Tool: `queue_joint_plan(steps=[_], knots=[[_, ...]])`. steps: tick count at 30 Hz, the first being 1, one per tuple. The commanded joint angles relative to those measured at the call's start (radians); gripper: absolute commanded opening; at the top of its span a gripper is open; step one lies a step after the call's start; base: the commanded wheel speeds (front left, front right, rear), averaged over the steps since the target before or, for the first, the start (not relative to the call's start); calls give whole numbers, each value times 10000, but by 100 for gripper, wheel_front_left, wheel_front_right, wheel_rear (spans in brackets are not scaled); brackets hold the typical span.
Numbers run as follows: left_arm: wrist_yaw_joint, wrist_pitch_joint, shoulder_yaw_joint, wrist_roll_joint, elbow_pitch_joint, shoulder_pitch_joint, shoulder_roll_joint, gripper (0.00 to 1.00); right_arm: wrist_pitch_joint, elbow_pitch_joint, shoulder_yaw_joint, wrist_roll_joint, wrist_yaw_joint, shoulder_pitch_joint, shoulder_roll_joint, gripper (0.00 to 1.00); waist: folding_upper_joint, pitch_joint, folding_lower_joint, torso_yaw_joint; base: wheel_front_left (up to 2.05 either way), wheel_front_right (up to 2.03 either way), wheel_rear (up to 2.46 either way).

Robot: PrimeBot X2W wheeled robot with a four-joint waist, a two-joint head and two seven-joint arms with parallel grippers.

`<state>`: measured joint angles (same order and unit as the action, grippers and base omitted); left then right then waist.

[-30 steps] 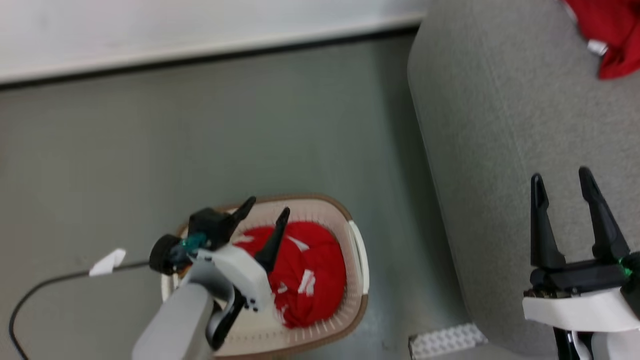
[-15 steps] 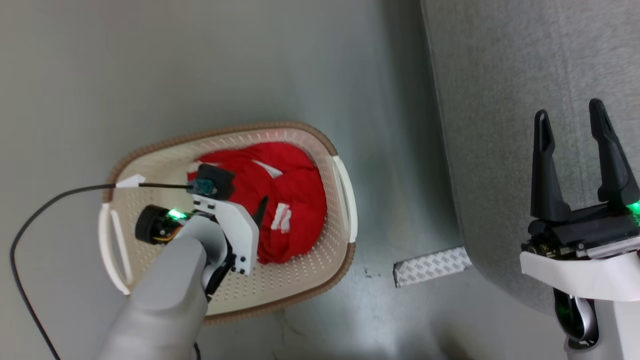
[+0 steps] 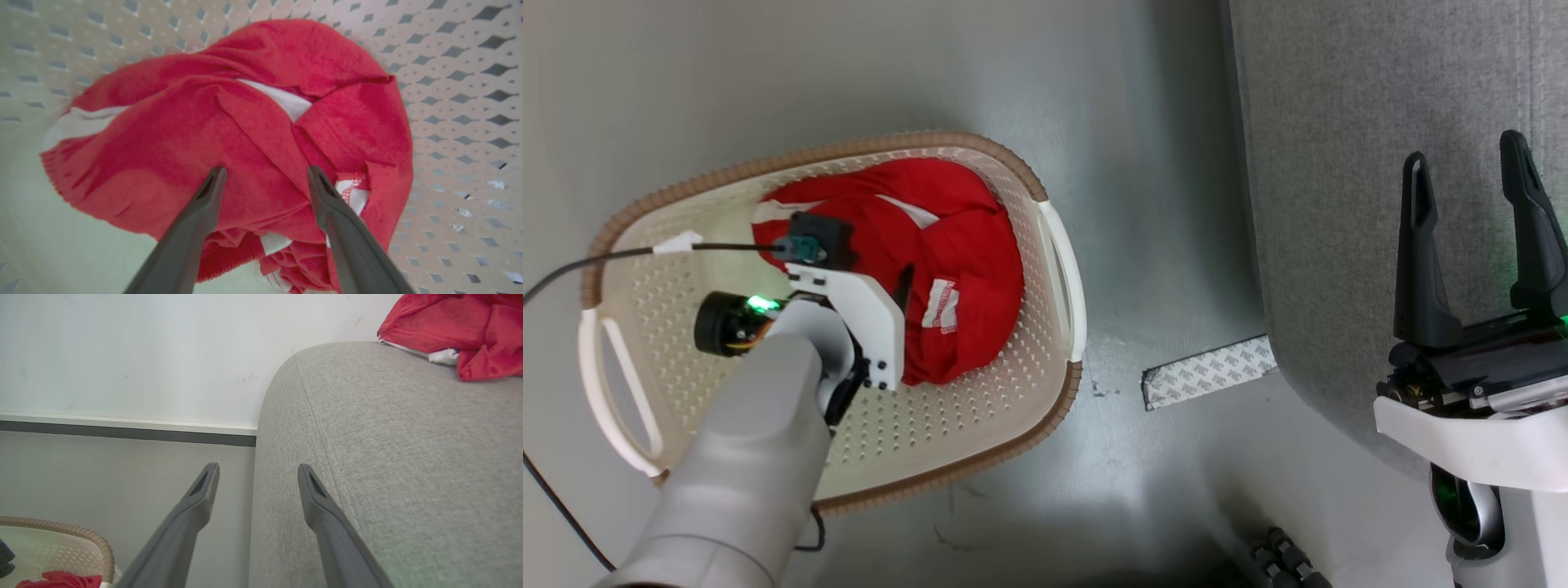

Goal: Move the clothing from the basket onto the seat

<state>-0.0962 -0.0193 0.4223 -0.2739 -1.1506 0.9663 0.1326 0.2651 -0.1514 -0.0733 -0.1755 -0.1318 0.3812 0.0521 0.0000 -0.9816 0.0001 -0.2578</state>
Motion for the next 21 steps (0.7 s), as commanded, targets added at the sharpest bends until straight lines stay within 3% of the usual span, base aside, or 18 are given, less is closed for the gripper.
queue_joint_plan(steps=[1, 21], knots=[[-14, -36, -38, -90, -94, 128, 81, 100, -15, 57, -5, 12, 23, 0, -24, 100, 0, -73, -1, -46, 0, 0, 0], [-327, -109, 300, -614, -1120, 734, -417, 100, -15, -461, -105, 149, 23, -252, 188, 100, 0, -285, -1, -66, 0, 0, 0]])
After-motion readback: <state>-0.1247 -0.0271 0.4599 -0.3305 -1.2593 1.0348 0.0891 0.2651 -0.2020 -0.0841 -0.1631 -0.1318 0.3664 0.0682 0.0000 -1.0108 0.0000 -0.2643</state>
